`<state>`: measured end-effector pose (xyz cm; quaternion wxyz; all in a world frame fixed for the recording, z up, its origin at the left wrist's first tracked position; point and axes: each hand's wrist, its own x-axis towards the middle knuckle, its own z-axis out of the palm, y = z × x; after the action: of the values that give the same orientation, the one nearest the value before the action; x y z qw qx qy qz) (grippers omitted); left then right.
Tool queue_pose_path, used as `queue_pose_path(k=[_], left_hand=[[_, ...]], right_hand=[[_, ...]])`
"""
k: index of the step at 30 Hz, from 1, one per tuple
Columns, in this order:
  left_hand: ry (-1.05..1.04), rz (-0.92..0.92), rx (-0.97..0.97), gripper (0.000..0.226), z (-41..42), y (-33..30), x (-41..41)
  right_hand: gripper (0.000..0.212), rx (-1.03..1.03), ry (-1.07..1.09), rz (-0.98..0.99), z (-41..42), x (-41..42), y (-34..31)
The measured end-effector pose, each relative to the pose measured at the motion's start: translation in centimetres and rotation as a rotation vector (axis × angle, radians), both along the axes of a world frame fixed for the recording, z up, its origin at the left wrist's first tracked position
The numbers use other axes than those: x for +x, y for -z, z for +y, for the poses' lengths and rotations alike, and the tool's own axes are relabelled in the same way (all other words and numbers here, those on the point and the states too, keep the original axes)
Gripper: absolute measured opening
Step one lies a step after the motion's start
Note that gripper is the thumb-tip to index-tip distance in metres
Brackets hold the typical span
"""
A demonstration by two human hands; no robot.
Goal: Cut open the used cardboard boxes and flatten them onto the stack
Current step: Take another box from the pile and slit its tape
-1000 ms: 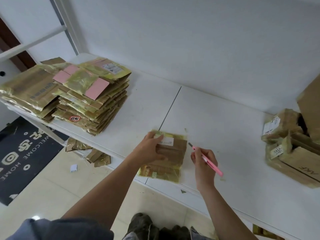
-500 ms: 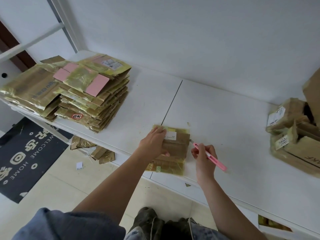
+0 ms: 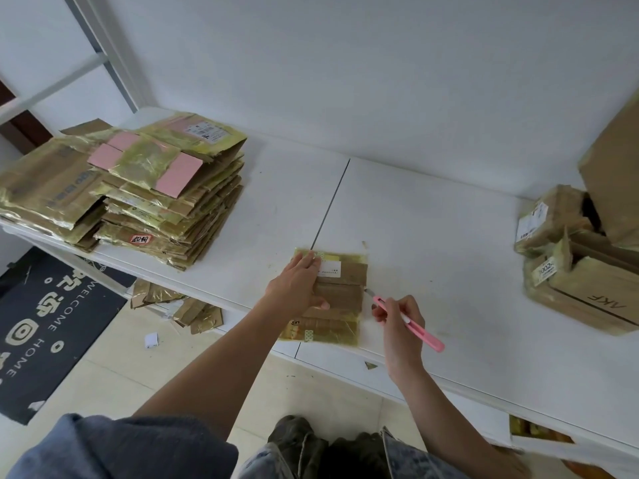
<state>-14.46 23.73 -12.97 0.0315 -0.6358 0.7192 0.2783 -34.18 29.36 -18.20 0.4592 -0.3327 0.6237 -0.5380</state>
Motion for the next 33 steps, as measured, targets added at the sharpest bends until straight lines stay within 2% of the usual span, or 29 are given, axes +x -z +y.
queue_pose_path(k=[13,18,21,24,26,28,30,32,33], left_hand=[[-0.004,0.009,-0.003,0.102,0.1,0.0,0.0],[-0.007,0.057,0.004,0.103,0.0,0.5,0.0],[0.012,0.077,0.001,0.101,-0.1,0.5,-0.2],[-0.003,0.045,-0.078,0.095,0.3,0.3,0.1],[-0.127,-0.020,-0.193,0.093,1.0,0.2,0.2],[-0.294,-0.091,-0.321,0.084,1.6,-0.1,0.2],[-0.358,-0.159,-0.387,0.058,1.8,-0.1,0.3],[-0.432,-0.039,-0.304,0.024,1.6,-0.3,0.5],[-0.453,0.031,-0.233,0.015,1.3,-0.4,0.5]], right_hand=[[0.024,-0.133,-0.275,0.279,1.1,-1.8,-1.6],[0.022,-0.217,-0.162,0.304,-2.0,-2.4,-2.7],[0.019,-0.228,-0.218,0.394,-4.6,-1.0,-3.5],[0.024,-0.171,-0.347,0.440,-6.3,0.4,-3.5],[0.024,-0.193,-0.398,0.502,-6.4,1.0,-3.4],[0.022,-0.241,-0.376,0.570,-5.9,1.1,-3.3],[0.021,-0.281,-0.304,0.626,-4.8,0.9,-3.0],[0.021,-0.292,-0.266,0.630,-3.3,0.7,-2.5],[0.021,-0.290,-0.268,0.590,-2.5,0.5,-2.3]])
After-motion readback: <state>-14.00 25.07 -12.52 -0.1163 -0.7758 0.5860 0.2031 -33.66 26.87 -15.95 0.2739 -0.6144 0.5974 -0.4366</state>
